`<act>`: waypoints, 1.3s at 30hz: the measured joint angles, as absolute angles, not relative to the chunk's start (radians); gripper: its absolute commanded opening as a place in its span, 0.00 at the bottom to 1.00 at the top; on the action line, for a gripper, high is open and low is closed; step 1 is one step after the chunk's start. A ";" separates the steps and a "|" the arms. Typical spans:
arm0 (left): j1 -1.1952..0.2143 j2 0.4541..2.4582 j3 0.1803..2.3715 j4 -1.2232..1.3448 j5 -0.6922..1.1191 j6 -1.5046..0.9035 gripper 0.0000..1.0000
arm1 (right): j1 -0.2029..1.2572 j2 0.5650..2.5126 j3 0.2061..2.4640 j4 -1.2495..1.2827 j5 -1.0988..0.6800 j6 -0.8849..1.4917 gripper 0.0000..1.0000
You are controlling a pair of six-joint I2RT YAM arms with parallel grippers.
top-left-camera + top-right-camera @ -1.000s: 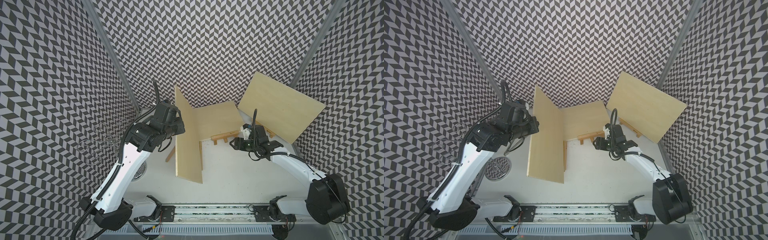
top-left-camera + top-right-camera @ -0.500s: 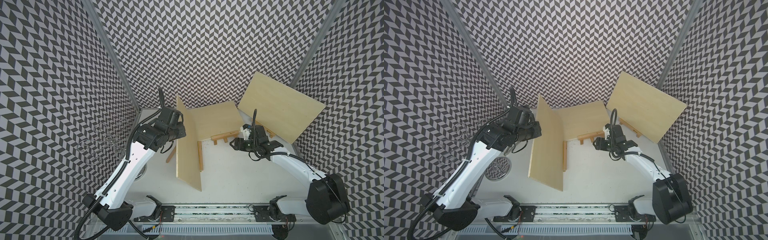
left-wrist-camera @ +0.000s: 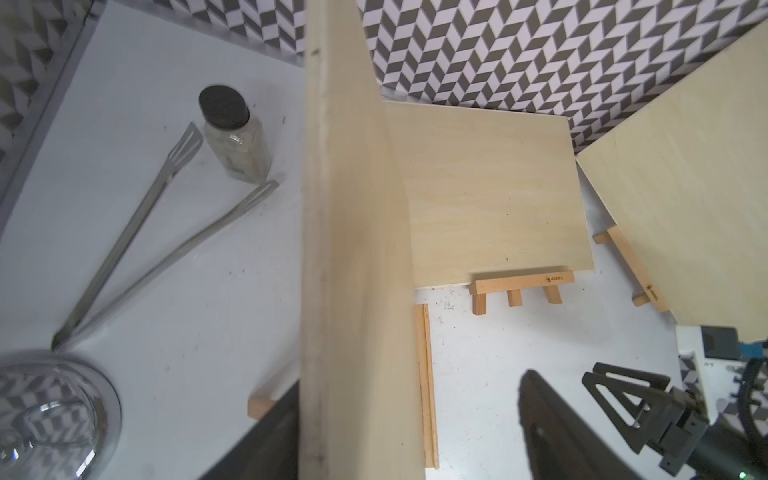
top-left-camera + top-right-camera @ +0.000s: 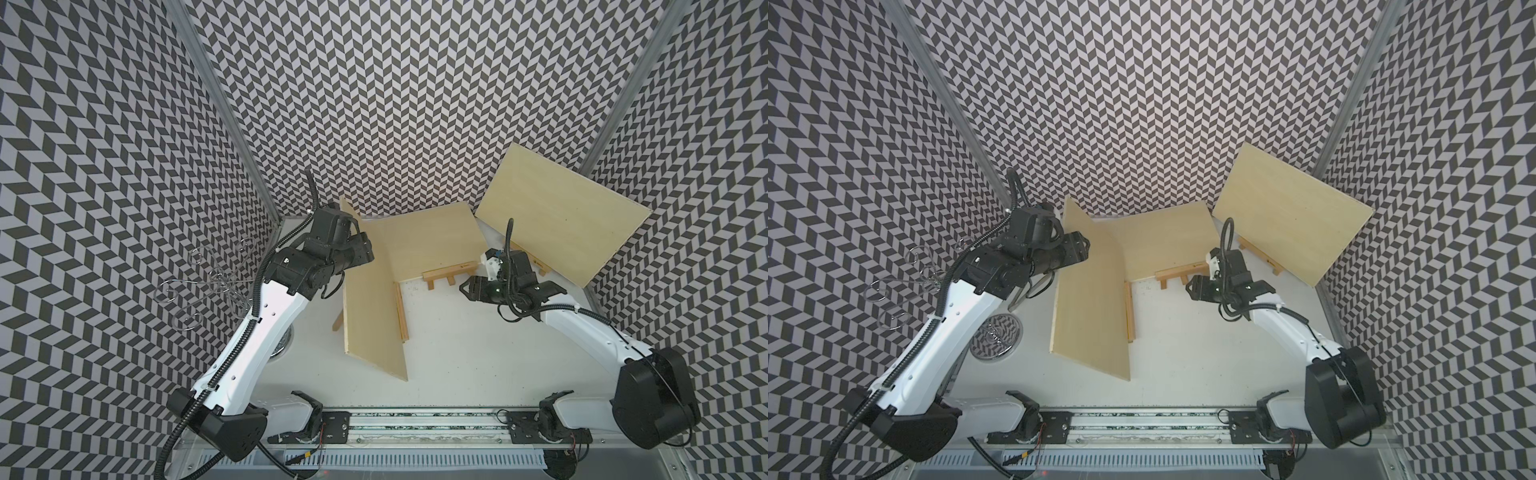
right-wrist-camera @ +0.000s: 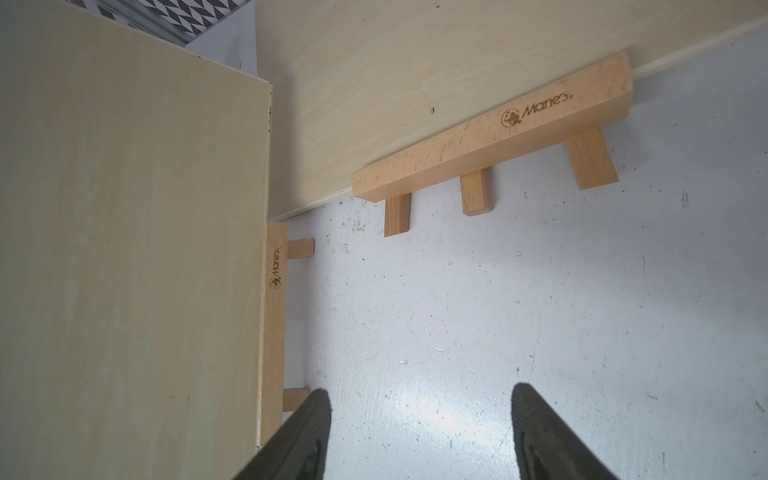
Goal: Assemble the easel
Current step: Place the drawing board on the easel, then move the easel to the center of the board.
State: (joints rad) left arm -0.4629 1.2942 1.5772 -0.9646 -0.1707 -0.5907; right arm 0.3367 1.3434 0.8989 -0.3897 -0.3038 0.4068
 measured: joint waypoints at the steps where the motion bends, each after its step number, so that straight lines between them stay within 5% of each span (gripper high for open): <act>1: -0.462 1.303 1.599 -0.971 -0.180 -0.580 0.87 | 0.337 1.343 0.899 -0.390 -0.304 0.406 0.69; 8: -0.477 1.330 1.832 -0.956 -0.264 -0.463 0.95 | 0.337 1.343 0.918 -0.397 -0.307 0.400 0.69; 12: -0.611 1.292 1.861 -0.872 -0.268 -0.413 0.98 | 0.337 1.343 0.935 -0.398 -0.305 0.400 0.69; 17: -0.833 1.292 1.693 -0.649 -0.149 -0.421 0.98 | 0.332 1.343 0.969 -0.427 -0.271 0.411 0.70; 22: -0.922 1.496 1.515 -0.442 -0.064 -0.439 0.98 | 0.266 1.333 0.994 -0.471 -0.205 0.428 0.71; 29: -0.926 1.751 1.361 -0.357 -0.059 -0.417 0.99 | 0.091 1.269 0.912 -0.498 -0.208 0.446 0.71; 39: -0.756 1.842 1.281 -0.285 -0.028 -0.439 0.98 | 0.074 1.243 0.870 -0.524 -0.273 0.436 0.71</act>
State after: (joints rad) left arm -0.7559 1.8423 1.2812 -0.2848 -0.0277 -0.4389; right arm 0.0742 1.2434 0.8703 -0.5240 -0.2729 0.4358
